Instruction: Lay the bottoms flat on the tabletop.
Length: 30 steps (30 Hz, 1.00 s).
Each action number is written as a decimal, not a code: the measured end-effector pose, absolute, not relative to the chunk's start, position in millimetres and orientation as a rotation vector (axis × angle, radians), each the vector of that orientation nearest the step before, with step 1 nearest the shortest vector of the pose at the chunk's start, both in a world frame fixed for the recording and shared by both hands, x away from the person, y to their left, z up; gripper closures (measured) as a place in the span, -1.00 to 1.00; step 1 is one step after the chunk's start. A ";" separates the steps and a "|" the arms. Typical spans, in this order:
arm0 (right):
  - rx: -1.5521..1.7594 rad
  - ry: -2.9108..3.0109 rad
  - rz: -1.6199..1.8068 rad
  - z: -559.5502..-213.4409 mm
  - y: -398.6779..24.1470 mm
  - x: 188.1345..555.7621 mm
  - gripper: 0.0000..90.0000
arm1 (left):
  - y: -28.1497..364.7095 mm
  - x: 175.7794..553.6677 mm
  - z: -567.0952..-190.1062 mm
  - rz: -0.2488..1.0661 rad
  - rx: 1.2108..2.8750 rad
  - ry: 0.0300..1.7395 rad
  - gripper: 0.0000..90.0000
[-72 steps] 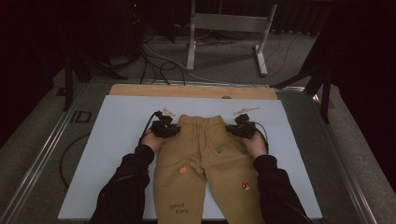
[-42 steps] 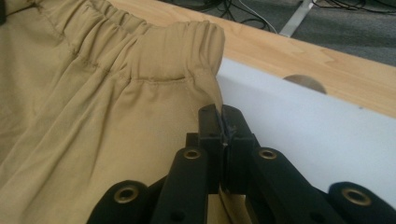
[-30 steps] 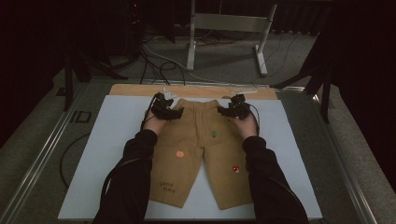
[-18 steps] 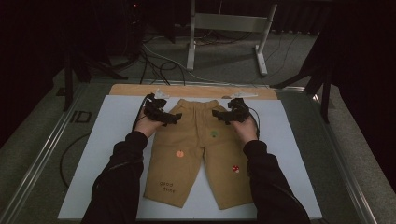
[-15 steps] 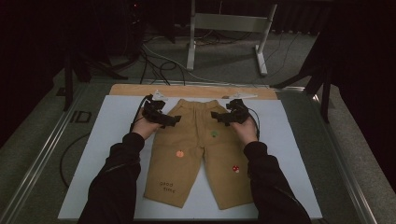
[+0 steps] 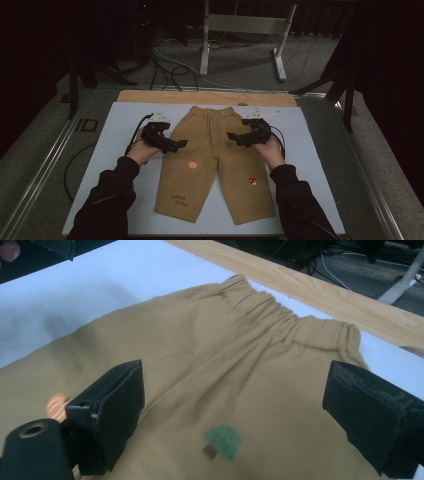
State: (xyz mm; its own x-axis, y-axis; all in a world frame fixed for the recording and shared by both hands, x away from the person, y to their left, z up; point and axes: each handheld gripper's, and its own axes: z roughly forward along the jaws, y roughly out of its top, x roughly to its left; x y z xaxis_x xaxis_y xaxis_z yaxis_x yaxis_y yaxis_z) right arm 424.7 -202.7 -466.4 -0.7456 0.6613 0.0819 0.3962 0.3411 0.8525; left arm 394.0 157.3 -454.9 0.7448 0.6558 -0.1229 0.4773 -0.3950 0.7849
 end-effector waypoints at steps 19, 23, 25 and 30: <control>0.816 2.432 1.372 -486.4 -217.1 336.6 -0.79 | 199.6 311.6 -482.1 0.252 2.111 0.812 -0.99; 0.808 2.446 1.354 -488.1 -227.6 317.5 -0.79 | 205.8 294.6 -487.8 0.232 2.108 0.804 -0.99; 0.796 2.459 1.360 -488.1 -233.4 308.3 -0.79 | 209.4 284.6 -492.2 0.218 2.098 0.800 -0.99; 0.801 2.467 1.342 -491.2 -245.3 292.1 -0.79 | 213.7 268.3 -503.6 0.218 2.131 0.793 -0.99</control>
State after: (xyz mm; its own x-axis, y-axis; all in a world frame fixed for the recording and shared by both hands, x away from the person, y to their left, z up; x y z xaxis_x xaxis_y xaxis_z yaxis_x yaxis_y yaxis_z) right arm 292.1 -245.3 -491.2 -0.8268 0.5589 0.0638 0.3571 0.4338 0.8272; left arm 268.3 213.7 -503.6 0.7858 0.6077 -0.1153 0.4637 -0.4554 0.7600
